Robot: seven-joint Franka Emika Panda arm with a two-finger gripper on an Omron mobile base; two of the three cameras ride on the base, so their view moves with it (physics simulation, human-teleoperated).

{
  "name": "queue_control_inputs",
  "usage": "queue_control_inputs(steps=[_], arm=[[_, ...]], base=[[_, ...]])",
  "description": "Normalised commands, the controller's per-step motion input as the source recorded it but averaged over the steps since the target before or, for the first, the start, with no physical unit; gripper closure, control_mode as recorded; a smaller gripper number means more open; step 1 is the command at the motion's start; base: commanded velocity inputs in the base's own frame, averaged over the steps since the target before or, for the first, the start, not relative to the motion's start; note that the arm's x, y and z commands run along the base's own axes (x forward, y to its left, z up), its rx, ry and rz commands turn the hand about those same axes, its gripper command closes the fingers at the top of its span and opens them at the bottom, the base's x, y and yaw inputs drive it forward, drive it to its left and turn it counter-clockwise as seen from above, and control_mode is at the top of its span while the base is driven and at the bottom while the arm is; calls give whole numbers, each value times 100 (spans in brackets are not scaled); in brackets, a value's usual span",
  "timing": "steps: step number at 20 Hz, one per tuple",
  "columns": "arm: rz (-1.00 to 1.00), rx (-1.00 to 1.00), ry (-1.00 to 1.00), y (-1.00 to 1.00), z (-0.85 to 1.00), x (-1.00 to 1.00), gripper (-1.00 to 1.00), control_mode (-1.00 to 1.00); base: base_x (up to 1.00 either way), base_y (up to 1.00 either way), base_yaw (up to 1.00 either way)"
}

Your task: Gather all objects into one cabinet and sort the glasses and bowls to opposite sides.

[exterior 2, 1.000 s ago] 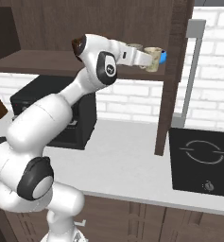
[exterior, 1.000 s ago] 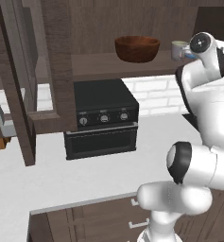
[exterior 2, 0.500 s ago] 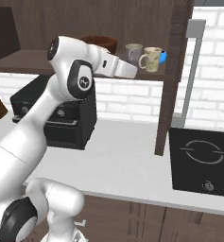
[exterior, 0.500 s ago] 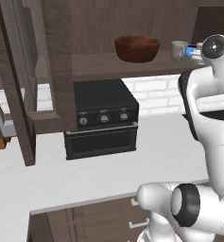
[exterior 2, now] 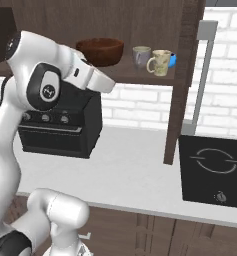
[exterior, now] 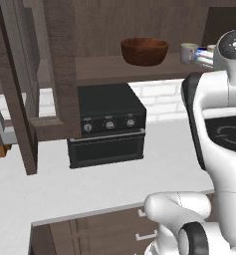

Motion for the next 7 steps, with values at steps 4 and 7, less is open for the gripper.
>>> queue_control_inputs(steps=[4,7], arm=[[-1,24,0,80,21,-40,-100,-100],[0,30,-1,76,10,-27,-100,-100]], base=[[0,0,0],[0,0,0]])
